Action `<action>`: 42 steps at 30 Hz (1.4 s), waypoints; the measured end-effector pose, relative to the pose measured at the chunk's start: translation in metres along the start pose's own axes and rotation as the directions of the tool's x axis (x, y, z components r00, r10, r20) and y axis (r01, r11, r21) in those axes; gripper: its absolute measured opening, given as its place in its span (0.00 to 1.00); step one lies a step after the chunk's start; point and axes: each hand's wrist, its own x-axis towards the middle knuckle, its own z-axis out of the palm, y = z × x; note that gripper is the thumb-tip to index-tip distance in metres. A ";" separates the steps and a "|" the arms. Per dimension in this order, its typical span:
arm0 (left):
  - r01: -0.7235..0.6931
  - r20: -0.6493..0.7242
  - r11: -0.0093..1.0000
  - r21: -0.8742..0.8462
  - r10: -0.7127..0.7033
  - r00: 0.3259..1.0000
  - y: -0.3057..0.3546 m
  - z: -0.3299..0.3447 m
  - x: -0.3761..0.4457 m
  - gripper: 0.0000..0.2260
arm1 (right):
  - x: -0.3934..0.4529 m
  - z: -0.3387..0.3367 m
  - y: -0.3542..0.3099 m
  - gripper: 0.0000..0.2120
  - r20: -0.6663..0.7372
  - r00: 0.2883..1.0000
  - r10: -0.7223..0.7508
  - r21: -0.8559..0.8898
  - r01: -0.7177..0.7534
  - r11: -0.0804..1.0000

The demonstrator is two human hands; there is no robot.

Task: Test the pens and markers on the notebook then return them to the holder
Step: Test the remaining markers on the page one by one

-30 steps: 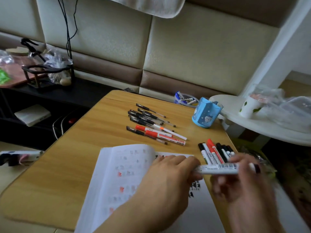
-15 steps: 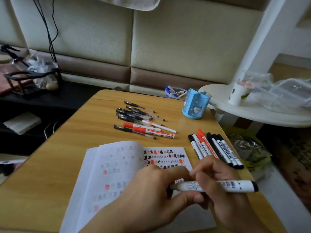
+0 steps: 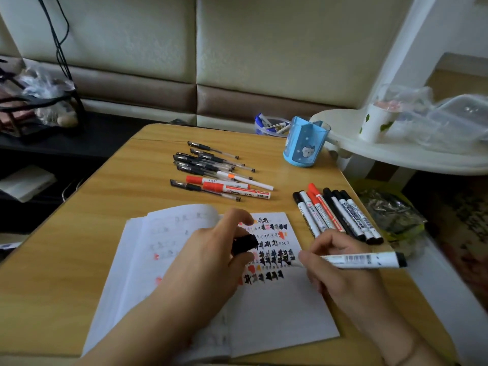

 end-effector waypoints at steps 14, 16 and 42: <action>0.065 -0.049 0.994 0.084 -0.061 0.997 -0.002 0.003 0.001 0.10 | 0.004 0.008 0.022 0.18 -0.114 0.988 -0.103 -0.240 0.074 0.968; 0.067 -0.049 0.994 0.084 -0.063 0.997 -0.002 0.003 0.001 0.10 | 0.004 0.008 0.021 0.18 -0.100 0.990 -0.095 -0.232 0.069 0.970; -0.139 -0.055 0.990 -0.021 0.137 0.989 0.002 0.010 -0.002 0.12 | -0.005 -0.001 -0.015 0.14 -0.052 0.998 0.027 0.402 -0.004 0.916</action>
